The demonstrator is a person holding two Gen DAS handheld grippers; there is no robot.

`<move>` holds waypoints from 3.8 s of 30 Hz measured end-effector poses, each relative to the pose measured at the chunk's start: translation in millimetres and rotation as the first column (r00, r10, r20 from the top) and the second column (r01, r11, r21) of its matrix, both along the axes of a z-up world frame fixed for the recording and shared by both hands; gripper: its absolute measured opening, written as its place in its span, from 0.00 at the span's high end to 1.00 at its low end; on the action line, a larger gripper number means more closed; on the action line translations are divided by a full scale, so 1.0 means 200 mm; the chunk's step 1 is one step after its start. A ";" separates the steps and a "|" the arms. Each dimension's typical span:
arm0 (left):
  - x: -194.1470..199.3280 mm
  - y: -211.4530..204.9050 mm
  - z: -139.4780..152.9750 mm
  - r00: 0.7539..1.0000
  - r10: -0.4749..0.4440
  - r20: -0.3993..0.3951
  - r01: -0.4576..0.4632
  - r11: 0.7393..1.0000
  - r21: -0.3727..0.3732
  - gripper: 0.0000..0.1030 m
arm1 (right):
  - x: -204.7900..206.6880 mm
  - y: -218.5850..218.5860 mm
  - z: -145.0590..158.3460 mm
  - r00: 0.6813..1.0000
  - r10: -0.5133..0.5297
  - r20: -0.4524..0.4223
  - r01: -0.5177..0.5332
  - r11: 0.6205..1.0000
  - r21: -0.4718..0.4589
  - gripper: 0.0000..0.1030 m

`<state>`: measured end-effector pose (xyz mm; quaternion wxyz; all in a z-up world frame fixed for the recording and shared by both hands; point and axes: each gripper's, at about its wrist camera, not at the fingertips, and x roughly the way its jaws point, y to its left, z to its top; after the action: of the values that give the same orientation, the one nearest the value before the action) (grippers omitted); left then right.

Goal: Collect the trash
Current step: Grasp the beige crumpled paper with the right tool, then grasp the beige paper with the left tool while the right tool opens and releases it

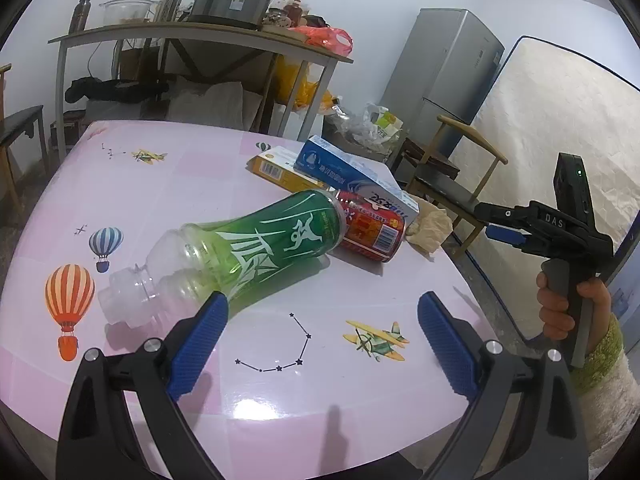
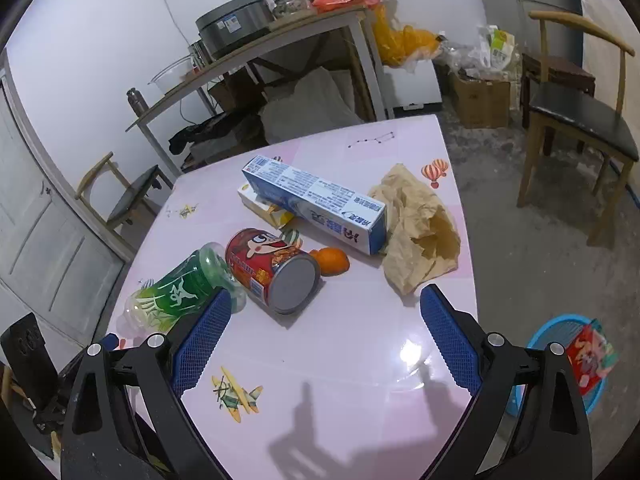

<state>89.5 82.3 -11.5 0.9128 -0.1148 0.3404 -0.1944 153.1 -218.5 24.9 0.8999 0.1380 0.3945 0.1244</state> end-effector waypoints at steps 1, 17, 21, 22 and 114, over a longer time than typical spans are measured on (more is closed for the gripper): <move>0.00 0.00 0.00 1.000 0.000 0.000 0.000 1.000 0.001 0.09 | 0.00 0.00 0.00 1.000 0.001 0.000 -0.001 1.000 -0.001 0.11; 0.00 0.01 -0.01 1.000 -0.002 -0.003 0.002 1.000 0.004 0.09 | 0.02 0.01 -0.01 1.000 0.008 -0.005 -0.008 1.000 0.006 0.11; 0.01 0.01 -0.02 1.000 -0.004 -0.004 0.004 1.000 0.006 0.09 | 0.01 0.00 -0.02 1.000 0.003 -0.007 -0.003 1.000 0.011 0.11; 0.01 0.01 -0.02 1.000 -0.004 -0.004 0.004 1.000 0.006 0.09 | 0.01 0.00 -0.02 1.000 0.001 -0.007 -0.001 1.000 0.011 0.11; 0.11 -0.25 -0.29 0.907 -0.267 -0.327 0.213 0.958 -0.191 0.36 | -0.36 0.53 -0.35 0.890 0.397 -0.225 -0.397 0.917 0.046 0.83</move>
<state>110.6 31.7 -69.5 0.7955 -0.1732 0.4928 -0.3070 82.1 -113.3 -44.9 0.8039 0.0673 0.5158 0.2883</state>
